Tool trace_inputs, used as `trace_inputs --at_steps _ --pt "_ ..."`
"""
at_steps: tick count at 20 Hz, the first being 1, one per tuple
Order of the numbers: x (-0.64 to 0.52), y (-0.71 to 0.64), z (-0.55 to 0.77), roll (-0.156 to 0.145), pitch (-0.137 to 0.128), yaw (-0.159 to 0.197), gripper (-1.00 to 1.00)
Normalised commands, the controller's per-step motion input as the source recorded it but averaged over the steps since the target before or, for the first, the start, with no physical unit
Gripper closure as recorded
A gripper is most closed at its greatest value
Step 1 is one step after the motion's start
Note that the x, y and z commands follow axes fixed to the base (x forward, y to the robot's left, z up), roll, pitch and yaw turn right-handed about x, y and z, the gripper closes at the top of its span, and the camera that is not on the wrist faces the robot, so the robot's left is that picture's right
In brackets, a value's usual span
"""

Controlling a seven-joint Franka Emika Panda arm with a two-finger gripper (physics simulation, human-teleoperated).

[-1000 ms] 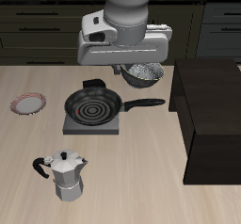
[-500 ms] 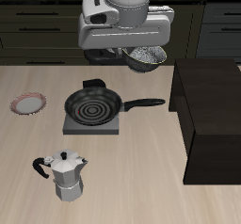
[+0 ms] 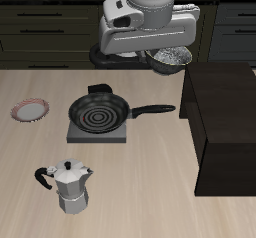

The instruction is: Place the bowl on top of the shelf

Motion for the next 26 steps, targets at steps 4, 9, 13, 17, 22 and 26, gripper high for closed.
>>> trace_inputs --at_steps 4,9,13,17,22,26 --pt "-0.06 0.33 0.00 0.030 0.007 -0.001 1.00" --pt "-0.07 0.30 0.04 0.031 -0.001 0.007 1.00" --pt "-0.13 0.42 0.03 0.039 -0.008 -0.003 1.00" --pt "-0.02 0.20 -0.02 0.019 0.009 -0.016 1.00" --pt "0.10 0.20 -0.07 -0.004 0.022 -0.024 1.00" --pt "0.02 0.29 -0.07 0.017 0.023 -0.018 1.00"
